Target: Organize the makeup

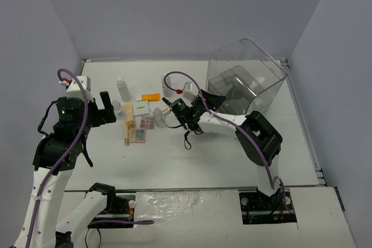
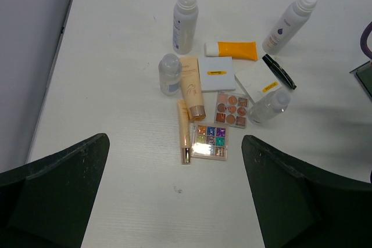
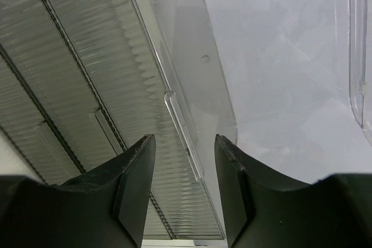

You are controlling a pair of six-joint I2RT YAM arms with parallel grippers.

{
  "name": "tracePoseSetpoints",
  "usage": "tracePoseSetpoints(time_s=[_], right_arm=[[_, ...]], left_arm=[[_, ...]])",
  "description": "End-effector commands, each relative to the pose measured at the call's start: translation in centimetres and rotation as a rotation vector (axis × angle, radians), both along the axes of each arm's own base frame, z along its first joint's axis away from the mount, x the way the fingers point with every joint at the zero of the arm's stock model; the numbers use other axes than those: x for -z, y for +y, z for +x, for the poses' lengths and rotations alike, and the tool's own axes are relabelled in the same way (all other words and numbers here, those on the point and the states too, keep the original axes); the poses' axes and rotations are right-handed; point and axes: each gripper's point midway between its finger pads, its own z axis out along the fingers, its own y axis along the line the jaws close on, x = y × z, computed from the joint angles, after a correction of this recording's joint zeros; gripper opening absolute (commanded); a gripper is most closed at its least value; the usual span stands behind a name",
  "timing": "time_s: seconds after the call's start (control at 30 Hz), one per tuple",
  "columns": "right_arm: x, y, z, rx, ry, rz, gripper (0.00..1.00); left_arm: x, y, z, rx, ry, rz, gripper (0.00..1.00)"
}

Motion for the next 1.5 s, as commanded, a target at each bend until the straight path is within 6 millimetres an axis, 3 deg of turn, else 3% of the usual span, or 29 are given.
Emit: tracePoseSetpoints(time_s=[0.0,0.77,1.13,1.27,1.47], right_arm=[[-2.3,-0.2,0.6,0.061,-0.098,0.035,0.40],[-1.4,-0.7,0.5,0.102,-0.080,-0.032,0.21],[-3.9,-0.6,0.4,0.106,-0.097,0.002,0.00],[-5.1,-0.2,0.1,0.081,-0.096,0.012,0.00],[-9.1,1.8,0.3,0.011,-0.134,0.068,0.00]], left_arm=[[-1.5,-0.3,0.3,0.003,-0.051,-0.026,0.97],[-1.0,-0.3,0.1,0.003,-0.051,-0.034,0.97],[-1.2,-0.3,0.0,0.004,-0.060,-0.033,0.97],[-1.3,-0.3,-0.1,0.006,-0.064,-0.035,0.97],[-1.6,-0.4,0.0,0.009,-0.072,-0.042,0.97]])
